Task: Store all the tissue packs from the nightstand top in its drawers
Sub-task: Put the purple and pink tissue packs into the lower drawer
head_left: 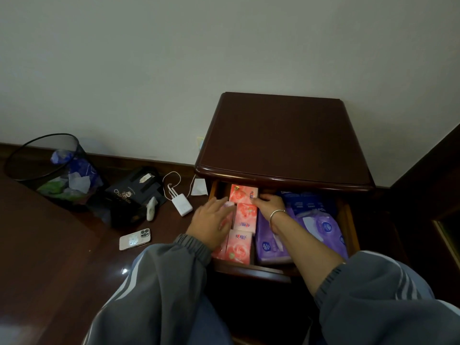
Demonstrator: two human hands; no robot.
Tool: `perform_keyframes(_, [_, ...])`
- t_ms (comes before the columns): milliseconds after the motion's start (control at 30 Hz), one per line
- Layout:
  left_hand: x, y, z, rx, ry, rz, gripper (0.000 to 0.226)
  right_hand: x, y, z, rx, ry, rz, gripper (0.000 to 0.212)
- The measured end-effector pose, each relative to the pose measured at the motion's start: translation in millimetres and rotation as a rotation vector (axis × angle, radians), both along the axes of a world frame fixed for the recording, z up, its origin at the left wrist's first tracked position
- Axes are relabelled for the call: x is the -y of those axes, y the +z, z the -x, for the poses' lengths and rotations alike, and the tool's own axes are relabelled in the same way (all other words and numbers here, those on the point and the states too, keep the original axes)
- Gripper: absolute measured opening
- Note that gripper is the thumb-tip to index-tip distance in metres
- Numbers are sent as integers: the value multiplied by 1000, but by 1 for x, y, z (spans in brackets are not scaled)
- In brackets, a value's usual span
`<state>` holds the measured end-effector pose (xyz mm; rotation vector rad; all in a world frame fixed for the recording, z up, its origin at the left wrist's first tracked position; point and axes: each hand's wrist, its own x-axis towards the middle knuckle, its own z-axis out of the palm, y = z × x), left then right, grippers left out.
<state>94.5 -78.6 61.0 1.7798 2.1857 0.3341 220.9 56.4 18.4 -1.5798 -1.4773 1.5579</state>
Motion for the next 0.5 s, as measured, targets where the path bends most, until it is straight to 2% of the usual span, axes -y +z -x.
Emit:
perform_keyframes(67, [0, -5, 4, -112, 52, 74, 51, -2, 1, -1, -7, 28, 26, 29])
perform_keyframes(167, [0, -14, 0, -82, 48, 232, 60, -4, 2, 0, 7, 76, 31, 28])
perform_keyframes(333, [0, -15, 0, -17, 67, 228, 63, 2, 1, 11, 14, 147, 65, 29])
perform_keyframes(500, [1, -16, 1, -10, 77, 219, 63, 7, 1, 9, -33, 81, 111, 29])
